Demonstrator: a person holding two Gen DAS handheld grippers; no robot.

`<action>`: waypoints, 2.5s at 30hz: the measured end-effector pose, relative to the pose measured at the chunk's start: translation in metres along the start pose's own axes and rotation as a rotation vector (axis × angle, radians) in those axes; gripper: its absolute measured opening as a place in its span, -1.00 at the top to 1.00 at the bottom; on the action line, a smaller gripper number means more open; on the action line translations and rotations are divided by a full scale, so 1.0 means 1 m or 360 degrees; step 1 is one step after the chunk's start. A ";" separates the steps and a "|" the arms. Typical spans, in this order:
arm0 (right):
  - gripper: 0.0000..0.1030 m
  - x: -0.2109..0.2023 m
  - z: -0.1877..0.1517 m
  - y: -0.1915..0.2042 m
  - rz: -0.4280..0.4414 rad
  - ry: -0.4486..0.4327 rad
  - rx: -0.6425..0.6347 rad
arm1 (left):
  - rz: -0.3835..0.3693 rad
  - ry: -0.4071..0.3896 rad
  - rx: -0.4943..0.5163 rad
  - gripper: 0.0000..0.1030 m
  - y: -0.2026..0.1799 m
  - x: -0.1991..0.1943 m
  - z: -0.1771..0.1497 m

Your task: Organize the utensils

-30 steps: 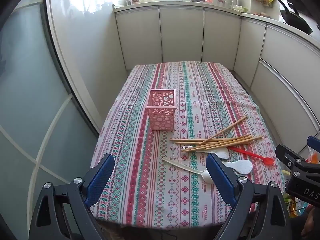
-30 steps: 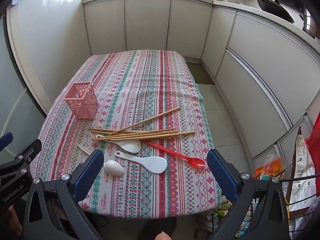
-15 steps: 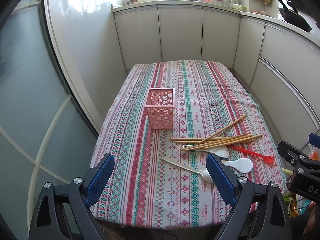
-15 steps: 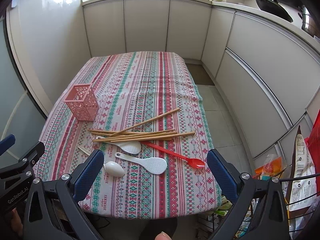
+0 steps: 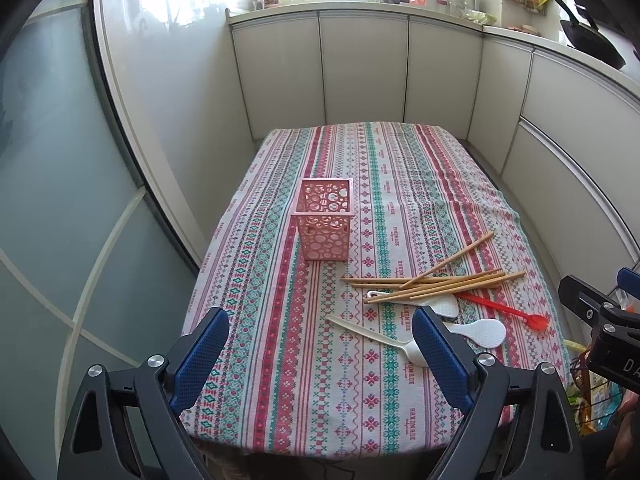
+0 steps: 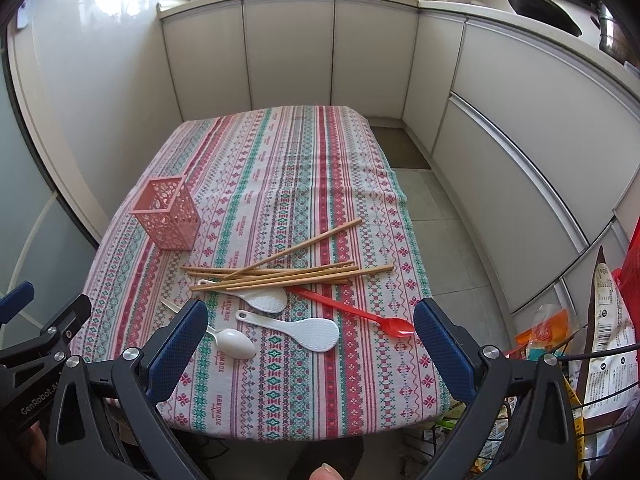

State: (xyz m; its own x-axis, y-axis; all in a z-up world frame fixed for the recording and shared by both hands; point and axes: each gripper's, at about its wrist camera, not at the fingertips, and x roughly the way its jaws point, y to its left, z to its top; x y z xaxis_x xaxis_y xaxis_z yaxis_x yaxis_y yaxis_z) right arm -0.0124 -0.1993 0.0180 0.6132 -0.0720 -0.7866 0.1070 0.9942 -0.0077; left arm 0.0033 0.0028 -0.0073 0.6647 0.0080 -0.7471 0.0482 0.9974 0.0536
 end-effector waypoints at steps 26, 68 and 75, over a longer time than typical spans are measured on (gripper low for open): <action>-1.00 -0.002 0.001 0.000 0.0022 0.0001 0.0003 | 0.0015 -0.0002 -0.0006 -0.83 0.003 0.001 0.001; -1.00 -0.003 -0.001 0.001 0.0017 -0.0006 -0.0012 | 0.0044 -0.0031 -0.0018 -0.83 0.006 -0.002 0.003; -1.00 0.003 0.001 -0.002 0.0005 0.0010 0.0003 | 0.0037 -0.0035 -0.0007 -0.83 0.004 0.005 0.005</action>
State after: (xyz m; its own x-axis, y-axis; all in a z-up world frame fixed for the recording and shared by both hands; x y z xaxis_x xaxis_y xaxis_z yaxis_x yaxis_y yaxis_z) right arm -0.0102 -0.2015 0.0166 0.6087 -0.0684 -0.7904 0.1064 0.9943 -0.0041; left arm 0.0103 0.0069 -0.0071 0.6818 0.0297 -0.7309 0.0294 0.9972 0.0680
